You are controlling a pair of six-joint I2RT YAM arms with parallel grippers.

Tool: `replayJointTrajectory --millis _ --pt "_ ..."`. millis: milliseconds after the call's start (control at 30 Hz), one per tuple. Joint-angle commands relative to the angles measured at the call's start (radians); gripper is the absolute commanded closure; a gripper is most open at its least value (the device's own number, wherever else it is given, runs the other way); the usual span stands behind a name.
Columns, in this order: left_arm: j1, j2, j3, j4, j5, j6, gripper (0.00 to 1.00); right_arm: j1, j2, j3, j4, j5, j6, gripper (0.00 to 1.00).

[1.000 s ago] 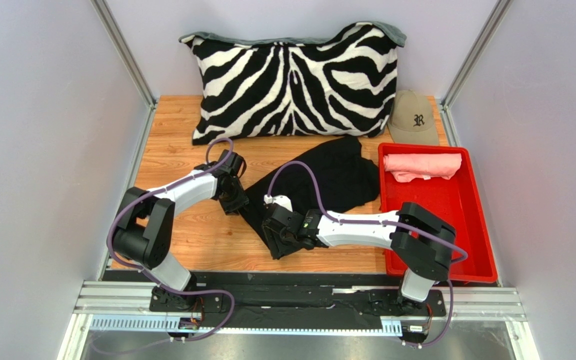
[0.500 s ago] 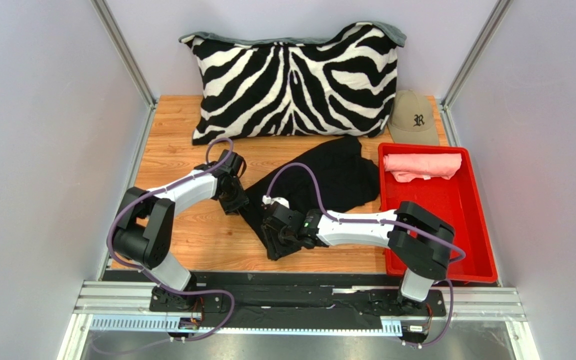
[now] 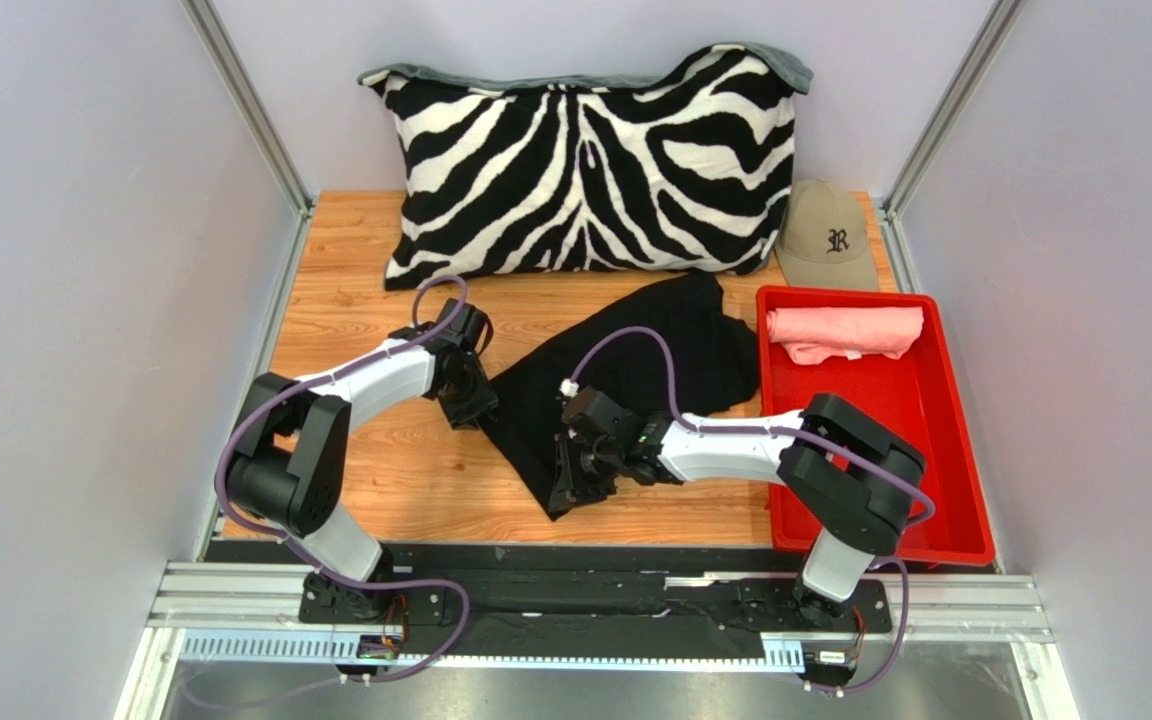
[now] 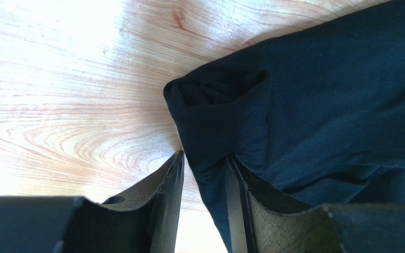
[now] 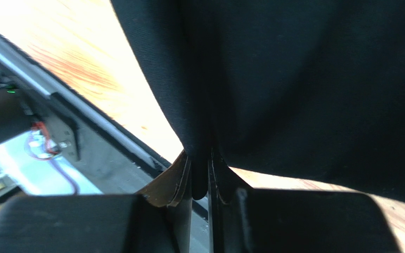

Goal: Roll the t-shirts
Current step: Roll the T-shirt to the center of the board.

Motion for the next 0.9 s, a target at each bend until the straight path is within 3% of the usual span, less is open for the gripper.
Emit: replayJointTrajectory --millis 0,167,433,500,633,700,867 --pt "0.005 0.021 0.015 0.013 -0.010 0.019 0.57 -0.036 -0.017 -0.092 0.153 -0.101 0.106 0.90" --pt "0.005 -0.008 -0.014 0.049 0.024 0.030 0.54 -0.059 0.003 -0.154 0.283 -0.159 0.179 0.95" --pt "0.007 -0.048 -0.061 0.111 0.054 0.025 0.52 -0.096 0.027 -0.243 0.418 -0.207 0.265 0.93" --pt "0.007 -0.037 -0.052 0.092 0.042 0.014 0.53 -0.097 0.030 -0.250 0.424 -0.215 0.276 0.90" --pt "0.005 -0.005 -0.003 0.003 -0.007 0.004 0.55 -0.096 0.000 -0.267 0.417 -0.195 0.270 0.66" --pt "0.005 0.001 0.017 -0.030 -0.022 -0.002 0.55 -0.091 -0.054 -0.261 0.379 -0.167 0.232 0.60" --pt "0.005 -0.003 0.029 -0.043 -0.027 0.005 0.56 -0.048 -0.206 -0.214 0.112 0.040 0.121 0.53"
